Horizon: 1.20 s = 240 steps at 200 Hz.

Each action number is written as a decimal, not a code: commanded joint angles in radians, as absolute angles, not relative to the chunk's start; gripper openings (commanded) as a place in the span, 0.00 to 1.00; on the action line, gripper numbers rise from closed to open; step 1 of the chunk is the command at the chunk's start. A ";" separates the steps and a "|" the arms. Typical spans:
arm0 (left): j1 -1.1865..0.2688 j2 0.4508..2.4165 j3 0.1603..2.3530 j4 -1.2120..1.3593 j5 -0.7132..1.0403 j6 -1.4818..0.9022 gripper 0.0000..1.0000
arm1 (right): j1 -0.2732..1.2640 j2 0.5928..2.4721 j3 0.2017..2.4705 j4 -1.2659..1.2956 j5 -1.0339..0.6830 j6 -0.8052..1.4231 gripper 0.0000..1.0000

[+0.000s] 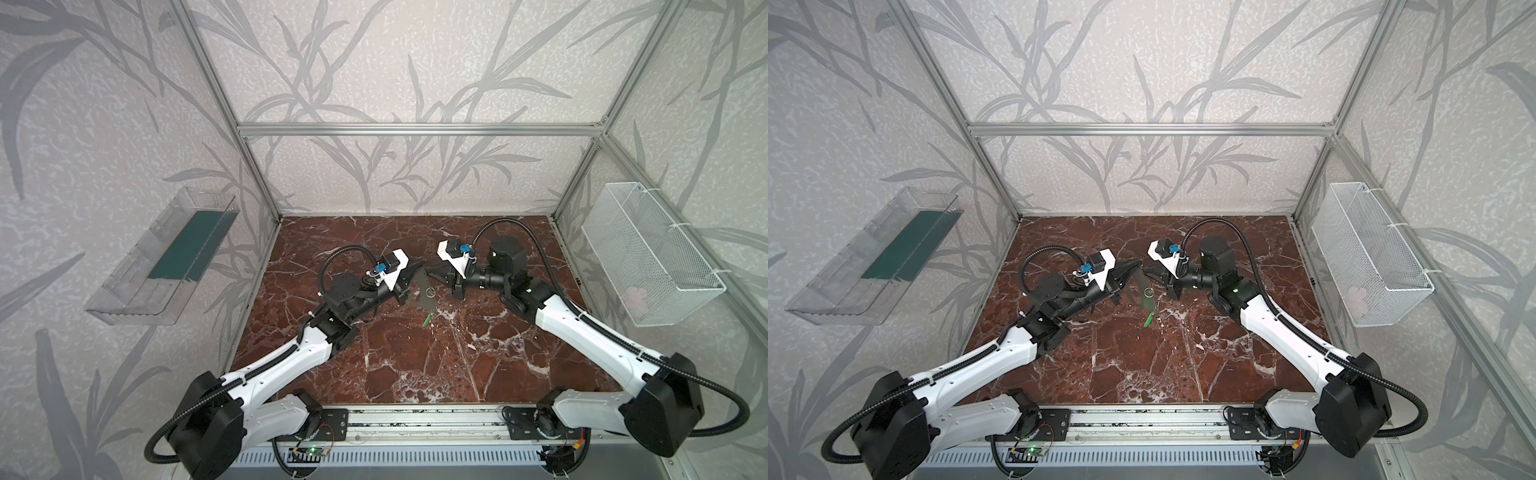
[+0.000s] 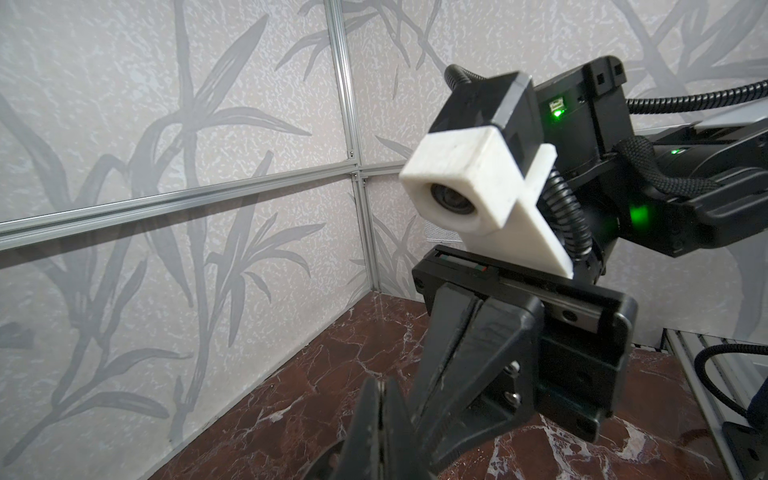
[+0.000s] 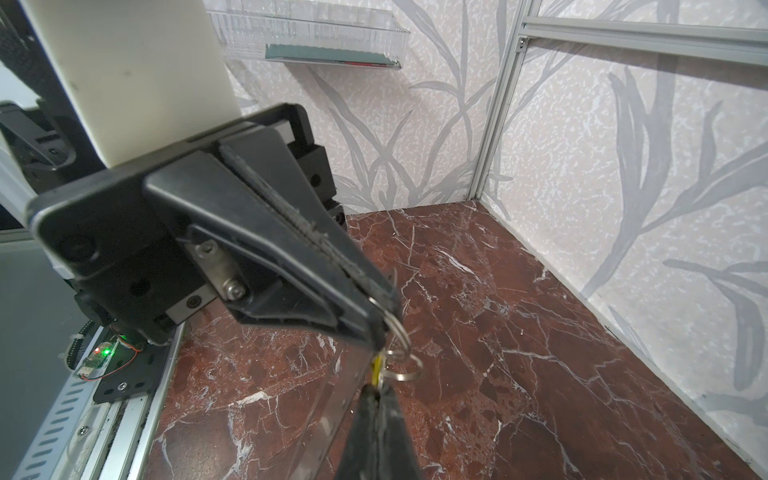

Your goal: Put the keys on the keyring

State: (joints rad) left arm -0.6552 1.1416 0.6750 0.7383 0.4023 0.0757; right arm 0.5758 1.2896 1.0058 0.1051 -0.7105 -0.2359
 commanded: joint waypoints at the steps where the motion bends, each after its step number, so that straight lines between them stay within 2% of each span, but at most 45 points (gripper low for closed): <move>1: -0.653 1.140 0.674 0.809 0.418 0.067 0.00 | 0.578 1.299 1.034 0.087 -0.741 -0.245 0.00; 22: -0.654 1.138 0.673 0.809 0.418 0.067 0.00 | 0.579 1.293 1.032 0.083 -0.723 -0.247 0.01; 54: -0.654 1.137 0.675 0.802 0.414 0.072 0.00 | 0.578 1.270 1.018 0.076 -0.669 -0.262 0.17; 79: -0.654 1.132 0.675 0.792 0.409 0.077 0.00 | 0.563 1.245 1.006 0.071 -0.640 -0.260 0.23; 171: -0.654 1.131 0.670 0.795 0.384 0.075 0.00 | 0.552 1.229 0.984 0.076 -0.653 -0.236 0.28; 240: -0.657 1.148 0.668 0.827 0.172 0.083 0.00 | 0.553 1.230 0.957 0.122 -0.679 -0.162 0.32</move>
State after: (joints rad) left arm -0.6552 1.1419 0.6712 0.7589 0.2810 0.0780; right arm 0.5571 1.2373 0.9695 0.0795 -0.6567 -0.2100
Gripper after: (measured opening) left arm 0.048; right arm 0.312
